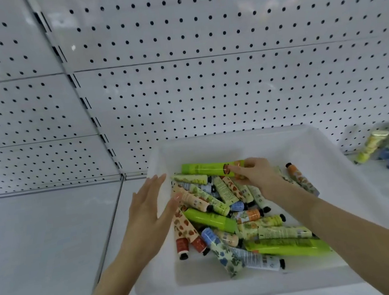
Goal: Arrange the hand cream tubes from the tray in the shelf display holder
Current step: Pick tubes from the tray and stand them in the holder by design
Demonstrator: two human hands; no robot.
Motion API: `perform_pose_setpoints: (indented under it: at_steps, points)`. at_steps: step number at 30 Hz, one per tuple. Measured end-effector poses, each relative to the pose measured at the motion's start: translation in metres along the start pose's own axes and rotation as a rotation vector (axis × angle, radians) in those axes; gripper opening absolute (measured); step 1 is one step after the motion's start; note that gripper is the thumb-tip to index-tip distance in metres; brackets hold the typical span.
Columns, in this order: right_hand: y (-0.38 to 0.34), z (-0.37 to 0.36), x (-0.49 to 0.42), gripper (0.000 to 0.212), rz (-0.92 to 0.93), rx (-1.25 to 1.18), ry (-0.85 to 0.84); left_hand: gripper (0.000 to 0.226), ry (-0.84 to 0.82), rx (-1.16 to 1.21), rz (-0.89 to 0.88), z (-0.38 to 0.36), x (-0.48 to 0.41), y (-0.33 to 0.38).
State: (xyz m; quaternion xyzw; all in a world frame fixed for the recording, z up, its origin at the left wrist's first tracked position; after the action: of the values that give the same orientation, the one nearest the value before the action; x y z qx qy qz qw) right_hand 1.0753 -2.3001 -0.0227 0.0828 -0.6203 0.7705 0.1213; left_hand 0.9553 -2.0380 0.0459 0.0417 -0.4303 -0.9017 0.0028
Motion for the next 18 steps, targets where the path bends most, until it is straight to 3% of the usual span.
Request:
perform_pose_setpoints:
  at_steps: [5,10,14,18]
  points:
    - [-0.062,0.02,0.026,0.012,0.281,0.145,0.01,0.069,0.035,0.047,-0.121,0.0,-0.011,0.048]
    - [-0.093,0.039,0.072,0.015,0.354,0.135,-0.202,0.073,-0.17,0.052,-0.139,-0.041,-0.027,0.069]
    - [-0.093,0.053,0.085,0.012,0.357,0.141,-0.224,0.017,-0.314,0.221,-0.181,-0.075,-0.029,0.085]
    - [-0.068,0.061,0.079,0.012,0.278,0.097,-0.233,0.016,-0.514,0.358,-0.097,-0.103,-0.022,0.086]
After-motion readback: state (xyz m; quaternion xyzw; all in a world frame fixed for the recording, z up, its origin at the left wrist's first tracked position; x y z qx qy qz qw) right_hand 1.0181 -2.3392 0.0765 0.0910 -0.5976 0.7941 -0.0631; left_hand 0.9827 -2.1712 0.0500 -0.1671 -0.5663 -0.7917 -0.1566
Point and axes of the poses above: each hand's wrist, its own x-axis away from the middle knuckle, its own z-axis out of the back of the hand, y = z × x, the point moved 10 cm from there along -x, towards the middle knuckle, and after that the axes turned 6 degrees about x, right-handed, at the moved point
